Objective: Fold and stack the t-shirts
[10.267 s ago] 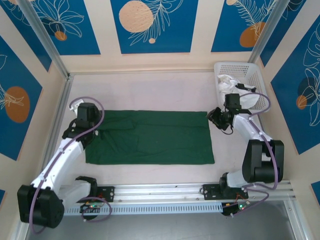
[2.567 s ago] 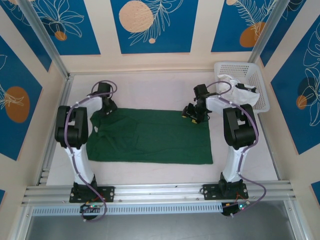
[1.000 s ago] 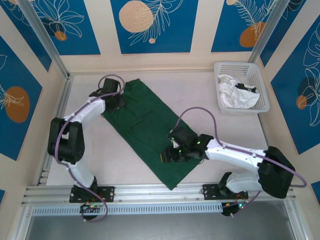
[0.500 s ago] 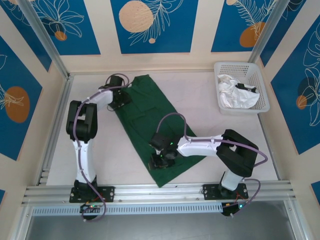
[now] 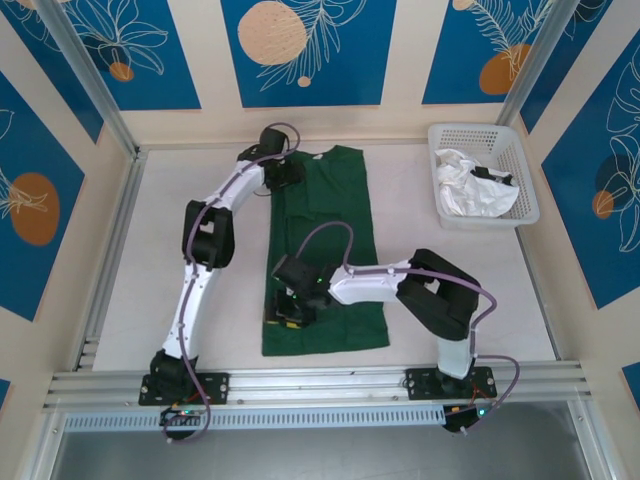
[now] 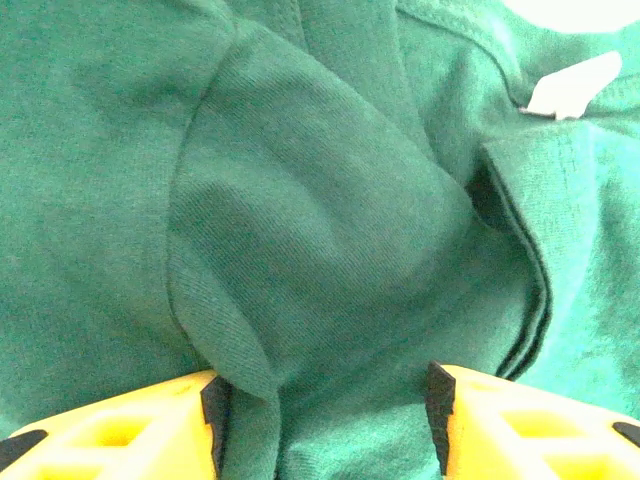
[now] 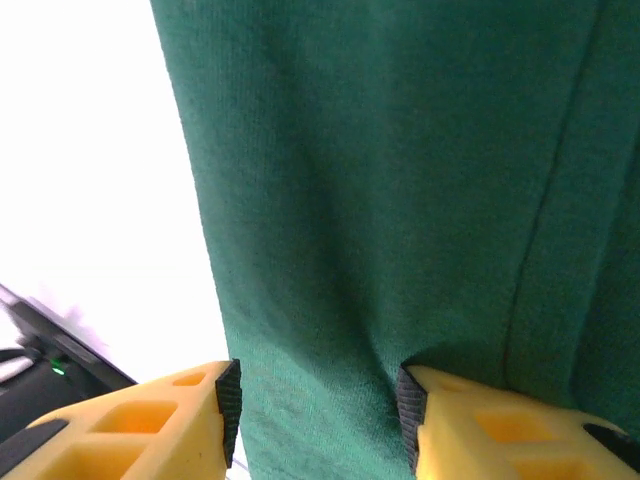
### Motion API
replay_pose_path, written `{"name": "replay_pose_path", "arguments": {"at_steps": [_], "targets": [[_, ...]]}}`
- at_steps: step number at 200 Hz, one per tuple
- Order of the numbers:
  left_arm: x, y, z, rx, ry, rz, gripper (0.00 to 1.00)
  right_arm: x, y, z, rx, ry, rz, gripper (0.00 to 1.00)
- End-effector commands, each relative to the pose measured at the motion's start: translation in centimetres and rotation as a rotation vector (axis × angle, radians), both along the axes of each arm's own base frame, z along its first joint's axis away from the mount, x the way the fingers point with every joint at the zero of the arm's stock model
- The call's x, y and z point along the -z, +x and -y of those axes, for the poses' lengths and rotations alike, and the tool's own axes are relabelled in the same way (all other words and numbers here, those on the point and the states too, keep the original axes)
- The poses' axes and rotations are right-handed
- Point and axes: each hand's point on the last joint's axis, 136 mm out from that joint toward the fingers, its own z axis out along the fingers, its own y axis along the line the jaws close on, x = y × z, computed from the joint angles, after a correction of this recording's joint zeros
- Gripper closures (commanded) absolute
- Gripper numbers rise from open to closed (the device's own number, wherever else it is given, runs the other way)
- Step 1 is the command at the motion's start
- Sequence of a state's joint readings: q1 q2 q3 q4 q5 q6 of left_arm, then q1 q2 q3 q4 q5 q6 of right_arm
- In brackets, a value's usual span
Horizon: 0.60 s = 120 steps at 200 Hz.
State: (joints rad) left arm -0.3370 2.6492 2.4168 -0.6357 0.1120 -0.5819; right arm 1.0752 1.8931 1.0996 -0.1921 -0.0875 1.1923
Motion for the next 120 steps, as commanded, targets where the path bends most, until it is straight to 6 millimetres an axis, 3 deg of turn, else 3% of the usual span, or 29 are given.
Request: {"name": "replay_pose_path", "arguments": {"at_steps": [1,39,81,120], "targets": [[3.6,-1.6,0.0,0.074,0.054,-0.098,0.42,4.6,-1.8,1.5,0.05,-0.157,-0.13,0.51],[3.2,-1.2,-2.2,0.059,0.097,-0.07,0.39,4.2,-1.2,2.3,0.055,-0.217,-0.086,0.47],[1.5,0.2,-4.5,0.032,0.102,-0.02,0.32,4.9,-3.0,4.0,-0.01,-0.243,-0.081,0.47],[0.1,1.5,-4.8,0.051,0.106,0.041,0.25,4.4,-3.4,4.4,-0.079,-0.247,-0.041,0.46]]}}
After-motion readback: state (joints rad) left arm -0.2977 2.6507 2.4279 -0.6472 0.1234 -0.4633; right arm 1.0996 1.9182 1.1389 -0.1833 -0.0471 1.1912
